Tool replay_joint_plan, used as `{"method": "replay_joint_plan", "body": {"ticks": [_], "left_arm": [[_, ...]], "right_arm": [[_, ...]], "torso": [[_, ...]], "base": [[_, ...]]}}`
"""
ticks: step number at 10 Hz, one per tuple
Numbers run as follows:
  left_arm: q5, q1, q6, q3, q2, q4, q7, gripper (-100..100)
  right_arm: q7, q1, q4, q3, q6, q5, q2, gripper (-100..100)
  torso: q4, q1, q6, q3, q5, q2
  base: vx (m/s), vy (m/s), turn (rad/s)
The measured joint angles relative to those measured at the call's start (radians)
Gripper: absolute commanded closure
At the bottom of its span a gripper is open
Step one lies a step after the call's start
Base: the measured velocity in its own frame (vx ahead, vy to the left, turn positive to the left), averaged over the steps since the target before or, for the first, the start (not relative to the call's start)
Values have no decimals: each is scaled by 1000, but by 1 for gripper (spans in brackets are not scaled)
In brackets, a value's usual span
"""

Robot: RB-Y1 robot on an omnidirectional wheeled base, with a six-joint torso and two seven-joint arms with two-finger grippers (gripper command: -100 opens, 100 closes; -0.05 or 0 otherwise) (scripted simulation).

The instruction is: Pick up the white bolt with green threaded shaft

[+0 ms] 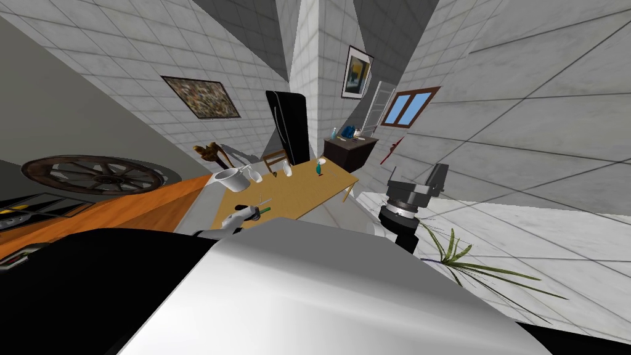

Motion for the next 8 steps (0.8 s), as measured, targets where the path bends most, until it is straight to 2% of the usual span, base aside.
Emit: {"method": "replay_joint_plan", "body": {"ticks": [2, 3, 4, 6, 8], "left_arm": [[-3, -41, -4, -39, 8, 37, 31, 100], [-19, -50, 0, -54, 7, 33, 61, 100], [-44, -60, 12, -79, 8, 19, 108, 100], [-58, -102, 11, -119, 13, 53, 158, 100], [-56, -153, 2, -158, 23, 105, 185, 100]], "right_arm": [[0, 0, 0, 0, 0, 0, 0, 0], [0, 0, 0, 0, 0, 0, 0, 0], [0, 0, 0, 0, 0, 0, 0, 0], [0, 0, 0, 0, 0, 0, 0, 0], [0, 0, 0, 0, 0, 0, 0, 0]], "torso": [[0, 0, 0, 0, 0, 1], [0, 0, -1, 0, -1, 0], [0, 0, 0, 0, -1, 1], [0, 0, -1, 0, -1, 0], [1, -1, -1, 1, -1, 1]], "base": [[-84, 15, -8], [-84, 30, -8], [-72, 16, -19], [-67, 13, -10], [-109, 8, -11]]}}
